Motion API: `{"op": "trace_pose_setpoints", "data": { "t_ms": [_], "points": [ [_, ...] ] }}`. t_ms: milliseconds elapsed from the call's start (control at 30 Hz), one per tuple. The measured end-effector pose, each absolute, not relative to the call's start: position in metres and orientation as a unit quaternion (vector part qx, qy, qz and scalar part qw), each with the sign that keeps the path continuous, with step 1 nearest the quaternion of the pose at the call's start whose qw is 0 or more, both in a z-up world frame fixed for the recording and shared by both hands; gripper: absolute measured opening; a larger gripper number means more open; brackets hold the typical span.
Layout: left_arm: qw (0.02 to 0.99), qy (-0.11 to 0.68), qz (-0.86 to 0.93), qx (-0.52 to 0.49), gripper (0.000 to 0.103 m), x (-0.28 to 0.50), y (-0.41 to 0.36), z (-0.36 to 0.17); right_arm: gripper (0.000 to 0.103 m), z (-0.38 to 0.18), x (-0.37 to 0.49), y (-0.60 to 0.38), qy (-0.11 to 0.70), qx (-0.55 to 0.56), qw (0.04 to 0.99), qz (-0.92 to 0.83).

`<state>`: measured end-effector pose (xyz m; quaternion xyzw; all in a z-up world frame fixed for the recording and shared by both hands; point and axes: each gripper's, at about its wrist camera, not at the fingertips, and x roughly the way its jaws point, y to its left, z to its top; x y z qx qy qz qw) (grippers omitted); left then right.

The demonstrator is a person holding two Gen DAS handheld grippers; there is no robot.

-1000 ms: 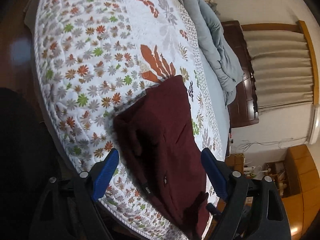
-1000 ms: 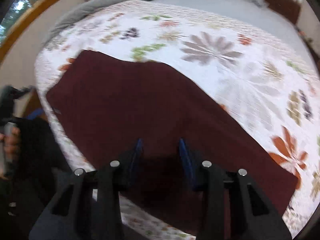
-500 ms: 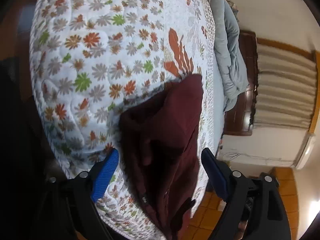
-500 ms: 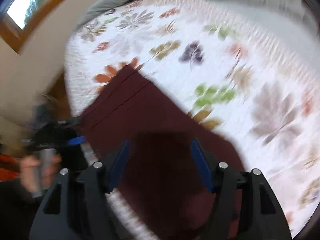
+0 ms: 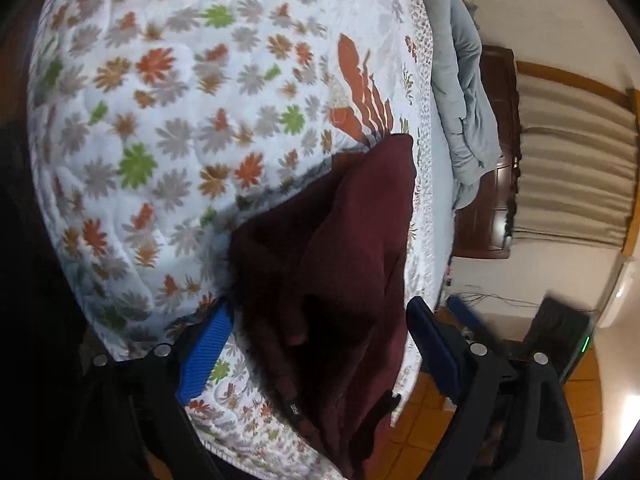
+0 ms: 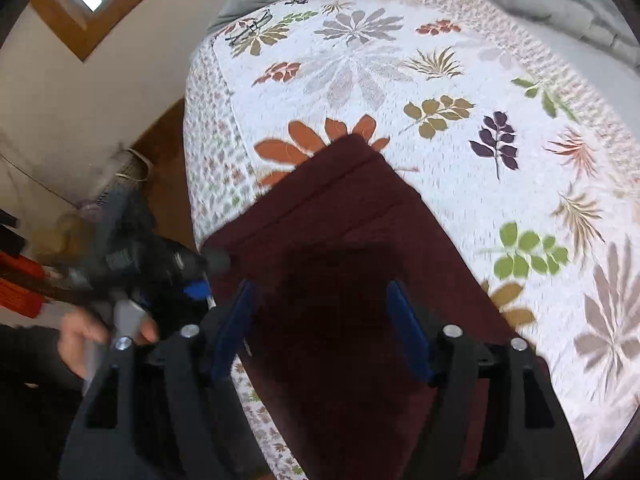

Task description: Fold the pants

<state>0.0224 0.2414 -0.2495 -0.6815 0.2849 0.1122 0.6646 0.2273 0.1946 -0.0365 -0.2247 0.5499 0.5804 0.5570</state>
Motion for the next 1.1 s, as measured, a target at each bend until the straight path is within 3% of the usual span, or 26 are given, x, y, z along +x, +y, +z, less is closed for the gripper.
{"op": "trace_pose_setpoints", "data": {
  "t_ms": [100, 467, 967, 1033, 1100],
  "points": [
    [0.674, 0.266, 0.116, -0.679, 0.088, 0.022, 0.241, -0.244, 0.081, -0.04, 0.245, 0.221, 0.582, -0.24, 0.497, 0.597],
    [0.698, 0.27, 0.122, -0.652, 0.086, 0.028, 0.237, -0.245, 0.081, -0.093, 0.27, 0.314, 0.598, -0.345, 0.421, 0.588],
    [0.698, 0.3, 0.116, -0.64, 0.086, 0.065, 0.25, -0.241, 0.078, -0.13, 0.262, 0.358, 0.619, -0.349, 0.334, 0.619],
    [0.698, 0.307, 0.119, -0.636, 0.082, 0.064, 0.251, -0.241, 0.078, -0.129, 0.256, 0.36, 0.615, -0.36, 0.332, 0.618],
    [0.696, 0.316, 0.127, -0.632, 0.067, 0.056, 0.255, -0.242, 0.066, -0.128, 0.254, 0.361, 0.613, -0.367, 0.336, 0.614]
  ]
}}
